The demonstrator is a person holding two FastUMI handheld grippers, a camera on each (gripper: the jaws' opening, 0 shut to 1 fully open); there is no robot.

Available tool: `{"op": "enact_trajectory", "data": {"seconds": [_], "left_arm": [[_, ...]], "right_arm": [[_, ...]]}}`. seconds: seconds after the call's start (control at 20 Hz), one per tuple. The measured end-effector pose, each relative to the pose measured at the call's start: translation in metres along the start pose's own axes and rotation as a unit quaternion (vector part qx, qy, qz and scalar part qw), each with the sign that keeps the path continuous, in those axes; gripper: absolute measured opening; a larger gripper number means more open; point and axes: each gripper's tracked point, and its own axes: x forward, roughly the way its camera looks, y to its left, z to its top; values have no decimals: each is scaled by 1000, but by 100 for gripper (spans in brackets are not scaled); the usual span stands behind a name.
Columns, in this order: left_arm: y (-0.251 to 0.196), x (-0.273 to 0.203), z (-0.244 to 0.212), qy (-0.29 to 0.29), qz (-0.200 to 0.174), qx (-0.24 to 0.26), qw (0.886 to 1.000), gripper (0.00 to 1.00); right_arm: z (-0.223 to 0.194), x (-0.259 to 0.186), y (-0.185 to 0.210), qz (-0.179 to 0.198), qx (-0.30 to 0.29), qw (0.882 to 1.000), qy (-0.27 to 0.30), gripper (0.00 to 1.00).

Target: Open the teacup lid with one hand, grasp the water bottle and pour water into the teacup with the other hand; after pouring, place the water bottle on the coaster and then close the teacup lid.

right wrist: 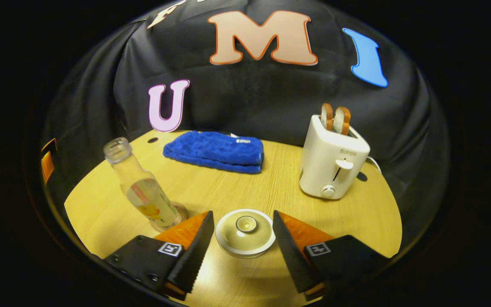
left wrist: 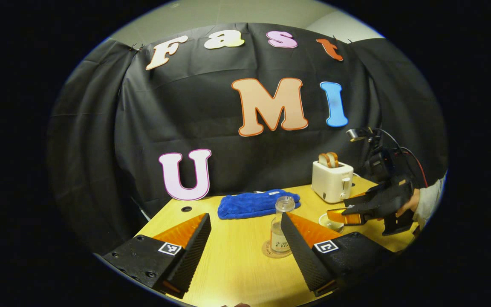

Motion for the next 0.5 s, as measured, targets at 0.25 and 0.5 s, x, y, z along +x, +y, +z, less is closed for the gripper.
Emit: {"op": "enact_trajectory", "data": {"seconds": [0.25, 0.5], "left_arm": [[-9, 16, 33, -30, -6, -17, 999, 96], [-6, 17, 70, -69, 4, -10, 998, 99]], "right_arm": [[56, -78, 6, -26, 4, 993, -119, 99], [93, -148, -3, -62, 28, 977, -200, 96]]}}
